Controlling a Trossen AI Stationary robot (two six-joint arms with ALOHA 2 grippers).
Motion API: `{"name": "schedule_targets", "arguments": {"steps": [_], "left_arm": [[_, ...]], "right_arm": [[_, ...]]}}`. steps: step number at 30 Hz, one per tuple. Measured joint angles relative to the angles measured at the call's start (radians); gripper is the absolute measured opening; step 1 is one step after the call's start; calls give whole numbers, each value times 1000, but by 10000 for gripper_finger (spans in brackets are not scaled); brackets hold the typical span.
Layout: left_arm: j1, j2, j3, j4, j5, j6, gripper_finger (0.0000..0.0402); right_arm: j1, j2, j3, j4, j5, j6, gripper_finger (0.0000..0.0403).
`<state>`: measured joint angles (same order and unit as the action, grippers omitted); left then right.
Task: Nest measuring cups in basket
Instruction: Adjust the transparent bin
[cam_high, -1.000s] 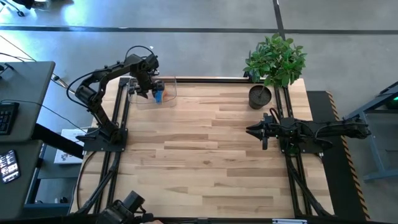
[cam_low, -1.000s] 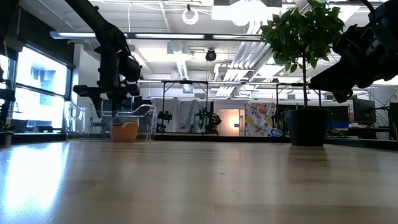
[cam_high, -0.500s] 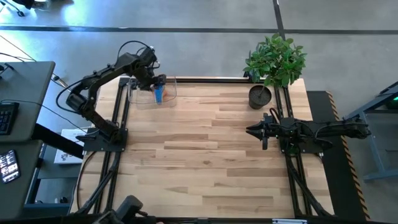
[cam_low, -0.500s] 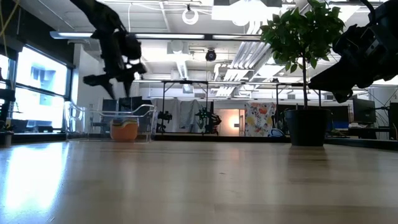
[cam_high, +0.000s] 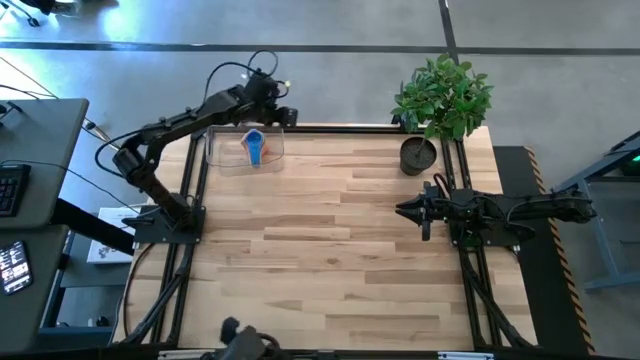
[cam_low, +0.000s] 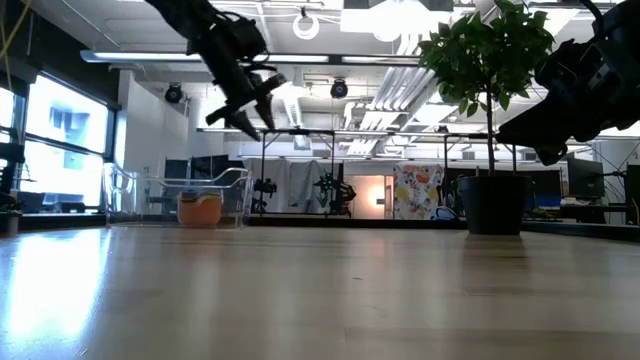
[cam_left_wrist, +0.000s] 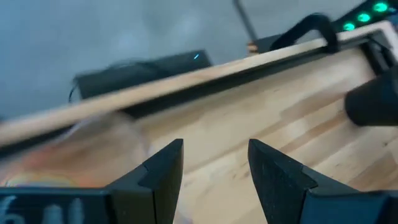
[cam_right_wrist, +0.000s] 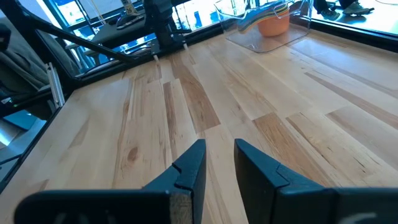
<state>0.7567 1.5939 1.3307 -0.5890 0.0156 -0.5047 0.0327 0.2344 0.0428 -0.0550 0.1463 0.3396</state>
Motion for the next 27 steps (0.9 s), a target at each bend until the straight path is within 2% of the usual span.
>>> {"name": "schedule_targets", "arguments": {"steps": [4, 13, 27], "left_arm": [[-36, 47, 16, 72, -2, 67, 170], [-82, 167, 67, 51, 32, 81, 170], [-90, 202, 68, -118, 35, 64, 170]], "right_arm": [[0, 0, 0, 0, 0, 0, 75], [0, 0, 0, 0, 0, 0, 75], [0, 0, 0, 0, 0, 0, 75]]}}
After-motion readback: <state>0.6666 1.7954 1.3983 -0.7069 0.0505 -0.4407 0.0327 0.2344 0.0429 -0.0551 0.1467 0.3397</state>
